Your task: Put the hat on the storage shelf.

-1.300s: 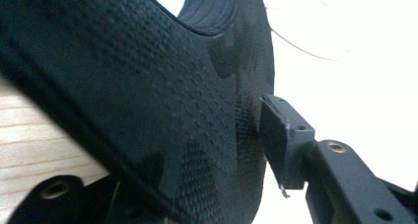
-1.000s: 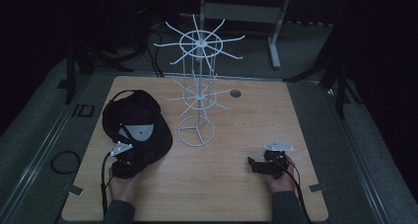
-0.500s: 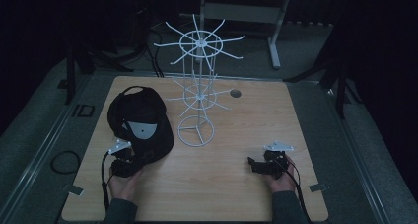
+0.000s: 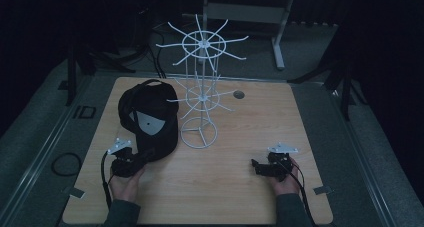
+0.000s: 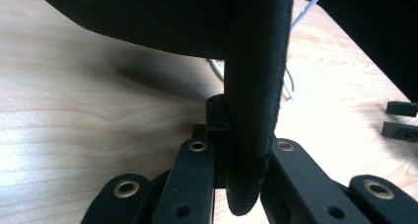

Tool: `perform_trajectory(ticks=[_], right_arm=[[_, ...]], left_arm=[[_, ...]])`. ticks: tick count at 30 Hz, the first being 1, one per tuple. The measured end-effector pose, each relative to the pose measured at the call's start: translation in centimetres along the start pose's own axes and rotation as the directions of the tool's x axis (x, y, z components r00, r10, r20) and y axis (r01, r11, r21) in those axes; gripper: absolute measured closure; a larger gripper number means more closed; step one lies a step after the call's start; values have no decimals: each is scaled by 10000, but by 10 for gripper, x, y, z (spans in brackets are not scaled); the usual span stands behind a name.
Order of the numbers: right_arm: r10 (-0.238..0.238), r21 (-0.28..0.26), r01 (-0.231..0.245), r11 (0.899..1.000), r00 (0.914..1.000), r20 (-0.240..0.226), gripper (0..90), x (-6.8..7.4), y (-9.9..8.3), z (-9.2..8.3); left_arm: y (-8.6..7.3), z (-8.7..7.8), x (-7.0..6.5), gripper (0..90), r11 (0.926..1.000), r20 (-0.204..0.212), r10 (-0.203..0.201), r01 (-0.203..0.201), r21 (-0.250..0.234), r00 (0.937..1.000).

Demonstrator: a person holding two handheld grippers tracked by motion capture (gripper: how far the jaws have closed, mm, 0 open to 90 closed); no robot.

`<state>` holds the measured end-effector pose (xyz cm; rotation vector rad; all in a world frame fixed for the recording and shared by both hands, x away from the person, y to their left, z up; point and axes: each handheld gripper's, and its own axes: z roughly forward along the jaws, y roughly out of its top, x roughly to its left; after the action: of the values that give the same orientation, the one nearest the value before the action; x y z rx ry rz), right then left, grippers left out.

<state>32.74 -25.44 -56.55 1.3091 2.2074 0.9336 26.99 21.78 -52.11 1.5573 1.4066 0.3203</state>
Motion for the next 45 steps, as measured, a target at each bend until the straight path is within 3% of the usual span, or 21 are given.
perform_trajectory(ticks=[8, 14, 20, 45], right_arm=[[7, -2, -7, 10000, 10000, -2, 139, 0, 0, 0], [10, -3, -10, 10000, 10000, -2, 139, 0, 0, 0], [12, -7, -12, 10000, 10000, -1, 139, 0, 0, 0], [4, -21, -4, 10000, 10000, 5, 140, 0, 0, 0]], left_arm=[[8, -12, 1, 867, 9994, -147, 84, -89, -336, 9999], [17, -24, 7, 866, 9983, -490, 95, -123, -564, 9988], [25, -34, 9, 865, 9961, -519, 15, -61, -879, 9987], [49, -52, 2, 865, 9893, -736, 416, -514, -1365, 9964]])
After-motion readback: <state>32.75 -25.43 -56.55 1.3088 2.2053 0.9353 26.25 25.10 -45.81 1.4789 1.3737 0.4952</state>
